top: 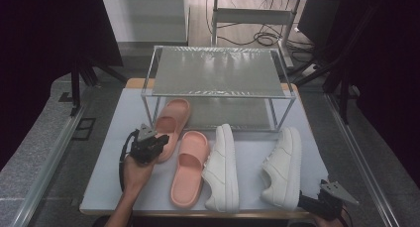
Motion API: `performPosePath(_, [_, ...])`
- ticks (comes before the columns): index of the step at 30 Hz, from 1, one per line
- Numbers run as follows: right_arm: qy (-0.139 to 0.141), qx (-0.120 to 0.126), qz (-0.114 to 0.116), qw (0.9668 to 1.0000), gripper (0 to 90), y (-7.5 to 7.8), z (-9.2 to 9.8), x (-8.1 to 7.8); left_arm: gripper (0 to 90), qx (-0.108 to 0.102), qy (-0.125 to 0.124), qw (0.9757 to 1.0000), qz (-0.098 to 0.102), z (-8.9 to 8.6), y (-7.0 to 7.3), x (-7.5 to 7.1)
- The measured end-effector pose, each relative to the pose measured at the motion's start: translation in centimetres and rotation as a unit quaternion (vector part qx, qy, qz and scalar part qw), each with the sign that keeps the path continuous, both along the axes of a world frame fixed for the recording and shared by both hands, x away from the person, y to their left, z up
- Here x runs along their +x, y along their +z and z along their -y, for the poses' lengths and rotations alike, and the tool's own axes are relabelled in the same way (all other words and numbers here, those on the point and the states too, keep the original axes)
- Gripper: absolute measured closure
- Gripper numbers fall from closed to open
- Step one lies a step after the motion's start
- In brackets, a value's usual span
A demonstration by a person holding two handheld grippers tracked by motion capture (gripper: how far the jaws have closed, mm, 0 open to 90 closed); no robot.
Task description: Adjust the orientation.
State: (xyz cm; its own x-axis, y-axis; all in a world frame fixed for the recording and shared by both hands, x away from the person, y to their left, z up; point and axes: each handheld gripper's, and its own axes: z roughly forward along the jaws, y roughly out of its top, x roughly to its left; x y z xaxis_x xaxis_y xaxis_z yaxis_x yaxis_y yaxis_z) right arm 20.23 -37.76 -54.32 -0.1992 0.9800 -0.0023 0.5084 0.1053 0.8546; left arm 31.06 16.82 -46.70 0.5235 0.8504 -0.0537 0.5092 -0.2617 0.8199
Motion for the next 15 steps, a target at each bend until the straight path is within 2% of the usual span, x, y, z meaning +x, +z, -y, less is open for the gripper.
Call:
performPosePath(10, [0.000, -0.001, 0.001, 1.0000, 0.0, 0.0, 0.0, 0.0, 89.7, 0.007, -0.001, 1.0000, -0.006, -2.0, -1.0, -2.8])
performPosePath(15, [0.000, -0.001, 0.001, 1.0000, 0.0, 0.0, 0.0, 0.0, 89.8, -0.006, 0.002, 0.9998, -0.017, -3.1, -2.0, -4.3])
